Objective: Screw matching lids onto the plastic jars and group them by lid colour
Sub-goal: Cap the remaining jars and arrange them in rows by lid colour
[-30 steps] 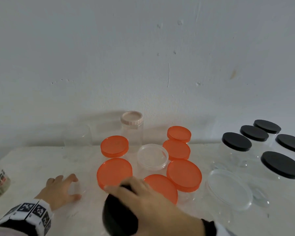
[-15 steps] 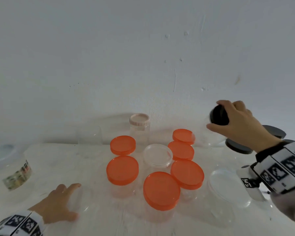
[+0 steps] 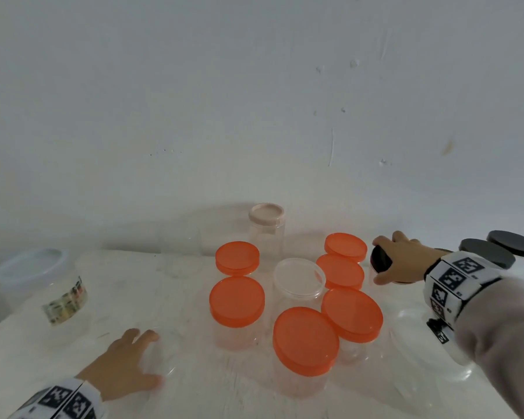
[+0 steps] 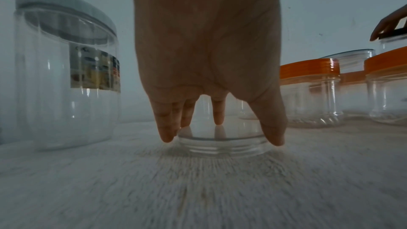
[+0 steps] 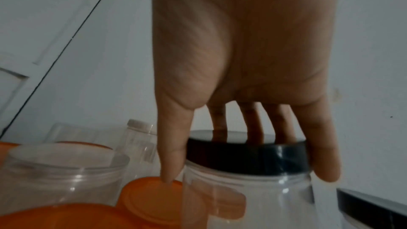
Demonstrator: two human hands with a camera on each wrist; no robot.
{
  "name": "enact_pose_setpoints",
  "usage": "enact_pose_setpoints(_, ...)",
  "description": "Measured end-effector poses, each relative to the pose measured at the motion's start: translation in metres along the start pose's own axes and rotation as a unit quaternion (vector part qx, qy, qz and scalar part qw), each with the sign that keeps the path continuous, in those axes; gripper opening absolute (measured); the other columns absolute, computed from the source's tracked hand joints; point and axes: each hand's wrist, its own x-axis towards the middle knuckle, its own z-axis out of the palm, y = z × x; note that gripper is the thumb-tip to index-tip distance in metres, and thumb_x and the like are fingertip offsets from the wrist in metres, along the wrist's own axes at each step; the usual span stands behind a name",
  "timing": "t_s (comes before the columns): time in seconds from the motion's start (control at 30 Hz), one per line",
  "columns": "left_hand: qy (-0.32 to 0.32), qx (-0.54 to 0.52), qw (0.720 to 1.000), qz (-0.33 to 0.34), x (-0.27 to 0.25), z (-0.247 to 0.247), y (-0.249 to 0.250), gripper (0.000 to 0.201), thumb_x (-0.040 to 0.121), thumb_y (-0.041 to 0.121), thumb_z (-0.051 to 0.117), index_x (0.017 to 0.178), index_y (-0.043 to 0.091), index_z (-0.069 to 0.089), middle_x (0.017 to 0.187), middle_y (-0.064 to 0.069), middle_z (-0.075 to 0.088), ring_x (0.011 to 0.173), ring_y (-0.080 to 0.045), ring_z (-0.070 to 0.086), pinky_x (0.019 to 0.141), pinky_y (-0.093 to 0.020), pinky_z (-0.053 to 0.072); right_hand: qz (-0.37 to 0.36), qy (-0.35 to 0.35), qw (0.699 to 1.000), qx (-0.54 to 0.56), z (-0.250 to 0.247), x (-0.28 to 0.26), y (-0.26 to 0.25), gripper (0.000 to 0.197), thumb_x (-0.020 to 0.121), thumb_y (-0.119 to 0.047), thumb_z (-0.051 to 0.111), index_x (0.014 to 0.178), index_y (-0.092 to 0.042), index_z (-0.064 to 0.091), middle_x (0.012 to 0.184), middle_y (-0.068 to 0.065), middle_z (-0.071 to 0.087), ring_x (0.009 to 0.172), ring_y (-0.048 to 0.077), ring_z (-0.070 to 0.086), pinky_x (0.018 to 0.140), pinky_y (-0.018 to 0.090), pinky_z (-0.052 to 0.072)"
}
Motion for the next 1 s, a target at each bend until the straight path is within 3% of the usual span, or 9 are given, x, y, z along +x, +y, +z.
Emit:
enact_pose_setpoints(0.27, -0.006, -0.036, 0.999, 0.012, 0.007, -0.001, -0.005, 0.075, 0.077, 0.056, 0.066, 0.134, 0.029, 0.026, 0.149, 0.006, 0.016, 0.136, -0.015, 0.027, 0.111, -0.032, 0.030, 0.046, -0.027, 0.998, -0.015, 0.007, 0.011, -0.008, 0.079, 0.084, -0.055, 0.061, 0.145, -0.021, 0.022, 0.134, 0.006, 0.033, 0.116, 0.027, 0.052, 0.093, 0.035, 0.047)
enact_pose_setpoints(0.43, -0.002, -0.054, 0.999, 0.004, 0.013, -0.003, -0.018, 0.080, 0.075, 0.055, 0.067, 0.138, 0.029, 0.024, 0.149, 0.007, 0.016, 0.137, -0.016, 0.022, 0.112, -0.032, 0.029, 0.067, -0.024, 0.996, -0.061, -0.009, 0.017, -0.037, 0.082, 0.085, -0.057, 0.061, 0.147, -0.020, 0.022, 0.142, 0.009, 0.031, 0.127, 0.031, 0.045, 0.099, 0.038, 0.043)
enact_pose_setpoints(0.57, 0.004, -0.059, 0.998, -0.003, 0.016, -0.001, -0.024, 0.091, 0.076, 0.057, 0.066, 0.146, 0.027, 0.015, 0.151, 0.003, 0.015, 0.139, -0.021, 0.018, 0.113, -0.036, 0.027, -0.017, 0.089, 0.996, -0.008, -0.035, 0.025, -0.102, 0.067, 0.089, -0.048, 0.058, 0.143, -0.020, 0.031, 0.141, 0.009, 0.033, 0.127, 0.034, 0.037, 0.098, 0.047, 0.043)
enact_pose_setpoints(0.67, 0.014, -0.057, 0.998, -0.002, 0.016, 0.002, -0.027, 0.091, 0.077, 0.059, 0.065, 0.146, 0.029, 0.013, 0.151, 0.002, 0.014, 0.139, -0.022, 0.018, 0.112, -0.036, 0.028, -0.115, 0.164, 0.979, 0.043, -0.046, 0.033, -0.170, 0.057, 0.090, -0.042, 0.057, 0.138, -0.017, 0.039, 0.134, 0.009, 0.042, 0.122, 0.031, 0.042, 0.094, 0.044, 0.043)
enact_pose_setpoints(0.87, 0.017, -0.050, 0.999, -0.006, 0.021, 0.005, -0.031, 0.097, 0.074, 0.061, 0.063, 0.147, 0.030, 0.008, 0.152, 0.002, 0.012, 0.139, -0.025, 0.018, 0.111, -0.038, 0.030, -0.225, 0.101, 0.968, 0.046, -0.039, 0.060, -0.298, 0.058, 0.091, -0.041, 0.055, 0.140, -0.015, 0.037, 0.135, 0.009, 0.041, 0.122, 0.028, 0.042, 0.097, 0.044, 0.043)
enact_pose_setpoints(1.0, 0.023, -0.070, 0.997, -0.021, 0.025, 0.004, -0.032, 0.097, 0.072, 0.060, 0.062, 0.147, 0.033, 0.006, 0.150, 0.003, 0.013, 0.138, -0.025, 0.017, 0.110, -0.039, 0.029, -0.231, 0.052, 0.969, 0.075, -0.026, 0.079, -0.353, 0.060, 0.092, -0.041, 0.056, 0.141, -0.013, 0.036, 0.137, 0.011, 0.041, 0.123, 0.030, 0.044, 0.095, 0.042, 0.044)
